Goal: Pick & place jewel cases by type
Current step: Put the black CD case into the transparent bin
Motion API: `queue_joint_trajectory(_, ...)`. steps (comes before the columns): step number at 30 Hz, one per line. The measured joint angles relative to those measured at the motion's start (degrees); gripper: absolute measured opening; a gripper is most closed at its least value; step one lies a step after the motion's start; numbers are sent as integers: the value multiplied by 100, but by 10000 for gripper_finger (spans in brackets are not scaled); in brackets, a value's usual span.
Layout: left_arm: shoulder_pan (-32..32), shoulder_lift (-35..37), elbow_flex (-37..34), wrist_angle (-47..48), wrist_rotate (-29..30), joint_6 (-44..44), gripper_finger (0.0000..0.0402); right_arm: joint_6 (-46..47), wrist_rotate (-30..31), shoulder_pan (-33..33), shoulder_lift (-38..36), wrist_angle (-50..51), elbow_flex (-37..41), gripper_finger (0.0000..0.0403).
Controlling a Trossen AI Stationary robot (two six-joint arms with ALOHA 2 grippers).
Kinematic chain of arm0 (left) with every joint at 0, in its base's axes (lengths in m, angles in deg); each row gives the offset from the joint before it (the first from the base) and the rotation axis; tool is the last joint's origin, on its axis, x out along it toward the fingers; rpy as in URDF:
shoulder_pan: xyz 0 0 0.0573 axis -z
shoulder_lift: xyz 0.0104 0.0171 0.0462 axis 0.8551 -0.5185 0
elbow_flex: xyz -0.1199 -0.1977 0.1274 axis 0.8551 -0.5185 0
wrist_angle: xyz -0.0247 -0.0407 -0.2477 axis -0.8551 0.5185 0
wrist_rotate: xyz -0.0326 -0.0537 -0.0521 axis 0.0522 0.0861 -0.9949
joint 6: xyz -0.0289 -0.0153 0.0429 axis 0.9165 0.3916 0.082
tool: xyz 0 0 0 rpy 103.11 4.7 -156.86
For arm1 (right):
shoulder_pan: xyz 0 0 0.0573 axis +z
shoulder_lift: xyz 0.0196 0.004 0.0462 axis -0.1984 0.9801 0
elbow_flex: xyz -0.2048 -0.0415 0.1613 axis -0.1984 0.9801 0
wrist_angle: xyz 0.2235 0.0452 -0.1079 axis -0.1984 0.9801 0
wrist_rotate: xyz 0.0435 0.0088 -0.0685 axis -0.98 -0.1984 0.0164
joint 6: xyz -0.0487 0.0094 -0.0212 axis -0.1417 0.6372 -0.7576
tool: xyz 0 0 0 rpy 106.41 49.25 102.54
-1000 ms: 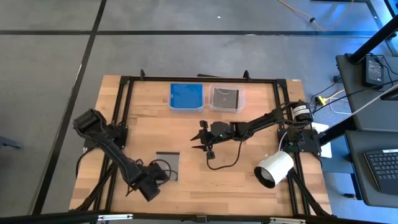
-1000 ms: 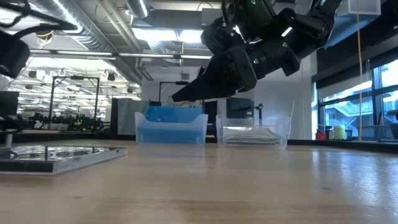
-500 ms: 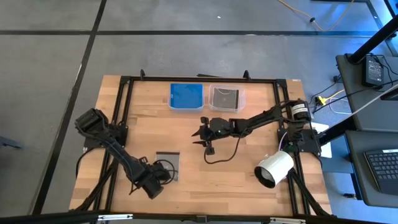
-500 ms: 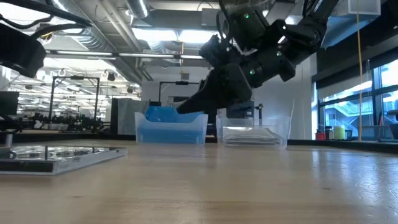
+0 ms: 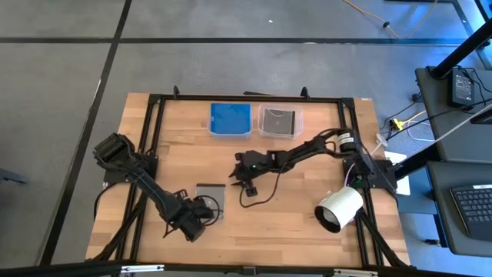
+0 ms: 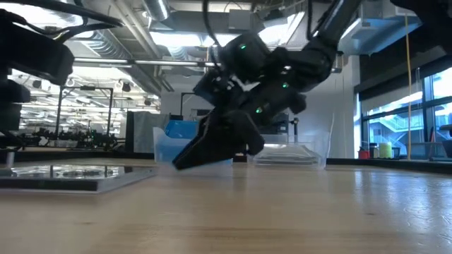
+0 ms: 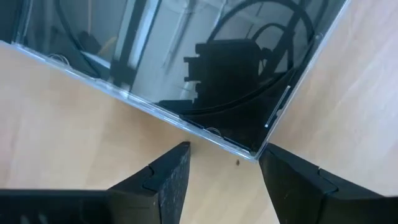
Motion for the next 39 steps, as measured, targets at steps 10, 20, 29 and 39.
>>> queue_joint_trajectory(10, -95, -9, -11, 42, 583, -337, 192, -413, -376, -4, 395, 867, -770, 163)
queue_joint_trajectory(20, -375, -9, -11, 64, 644, -846, 193, -349, -343, 115, 360, 1818, -807, 163)
queue_joint_trajectory(29, -517, -9, -11, 60, 737, -1593, 193, 74, 51, 447, 201, 2371, -804, 163)
queue_joint_trajectory(39, -870, -2, -12, -20, 496, -1666, 195, 552, 832, 809, 141, 2747, -809, 163)
